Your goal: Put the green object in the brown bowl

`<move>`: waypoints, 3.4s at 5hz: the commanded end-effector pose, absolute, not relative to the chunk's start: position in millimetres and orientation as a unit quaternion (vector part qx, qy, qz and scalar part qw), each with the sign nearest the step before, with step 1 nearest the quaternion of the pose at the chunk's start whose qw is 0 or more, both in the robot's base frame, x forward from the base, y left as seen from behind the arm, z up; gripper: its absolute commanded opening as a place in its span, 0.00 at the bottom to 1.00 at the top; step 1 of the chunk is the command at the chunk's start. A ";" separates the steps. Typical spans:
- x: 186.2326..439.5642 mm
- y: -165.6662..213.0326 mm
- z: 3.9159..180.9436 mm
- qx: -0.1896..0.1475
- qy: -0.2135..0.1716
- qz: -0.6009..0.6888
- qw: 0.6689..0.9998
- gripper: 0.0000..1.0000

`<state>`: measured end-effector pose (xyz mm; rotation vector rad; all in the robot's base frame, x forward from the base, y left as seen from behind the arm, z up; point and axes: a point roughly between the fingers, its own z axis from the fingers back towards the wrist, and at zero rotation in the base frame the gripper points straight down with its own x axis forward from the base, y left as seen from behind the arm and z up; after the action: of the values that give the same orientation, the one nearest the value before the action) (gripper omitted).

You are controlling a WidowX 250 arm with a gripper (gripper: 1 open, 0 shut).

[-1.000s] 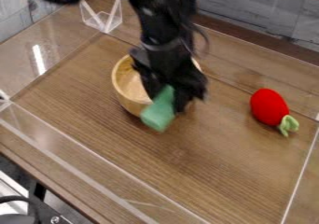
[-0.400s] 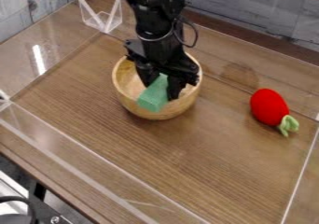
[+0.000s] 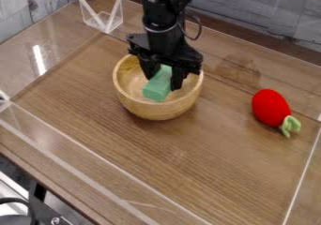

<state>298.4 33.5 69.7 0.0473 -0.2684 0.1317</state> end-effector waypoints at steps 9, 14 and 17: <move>309.3 89.5 67.7 0.015 -0.146 0.099 0.984 1.00; 335.6 84.1 95.4 0.009 -0.154 0.068 0.986 0.00; 336.8 69.8 120.9 -0.005 -0.156 0.025 0.987 1.00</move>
<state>328.1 70.8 95.8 -0.0247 -0.2346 0.0691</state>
